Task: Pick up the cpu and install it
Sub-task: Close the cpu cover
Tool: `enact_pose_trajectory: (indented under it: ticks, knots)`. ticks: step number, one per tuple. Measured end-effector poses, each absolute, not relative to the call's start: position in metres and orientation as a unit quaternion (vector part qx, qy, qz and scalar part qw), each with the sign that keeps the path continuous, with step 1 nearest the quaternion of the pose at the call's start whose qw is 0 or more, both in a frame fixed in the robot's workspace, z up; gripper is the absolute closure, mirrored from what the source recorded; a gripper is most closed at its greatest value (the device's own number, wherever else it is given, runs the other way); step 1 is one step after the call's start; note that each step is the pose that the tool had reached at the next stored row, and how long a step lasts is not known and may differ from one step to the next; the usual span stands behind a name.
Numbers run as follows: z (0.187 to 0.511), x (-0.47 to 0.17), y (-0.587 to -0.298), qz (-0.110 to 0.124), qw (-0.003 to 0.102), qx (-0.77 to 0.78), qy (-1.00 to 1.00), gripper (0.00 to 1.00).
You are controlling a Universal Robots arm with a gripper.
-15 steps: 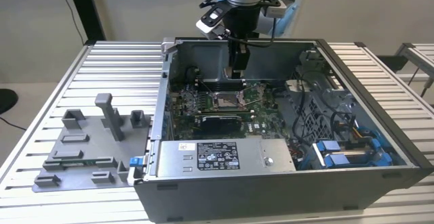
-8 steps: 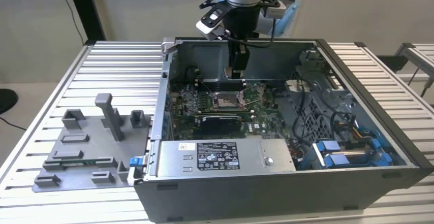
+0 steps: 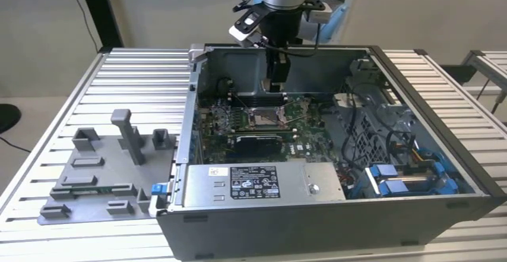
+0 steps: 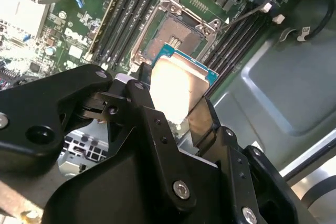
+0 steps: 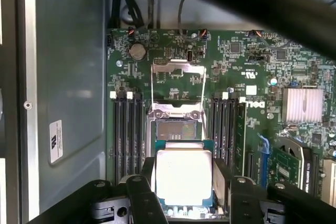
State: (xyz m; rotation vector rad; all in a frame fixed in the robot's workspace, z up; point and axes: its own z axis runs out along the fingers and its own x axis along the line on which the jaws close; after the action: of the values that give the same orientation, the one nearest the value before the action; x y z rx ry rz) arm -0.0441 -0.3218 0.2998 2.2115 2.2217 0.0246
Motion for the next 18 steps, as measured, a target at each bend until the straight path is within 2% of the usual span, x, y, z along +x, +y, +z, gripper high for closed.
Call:
enact_pose_trajectory:
  ticks: [18]
  knots:
    - [0.270, -0.045, -0.316, 0.009, 0.004, 0.704, 0.710, 1.00]
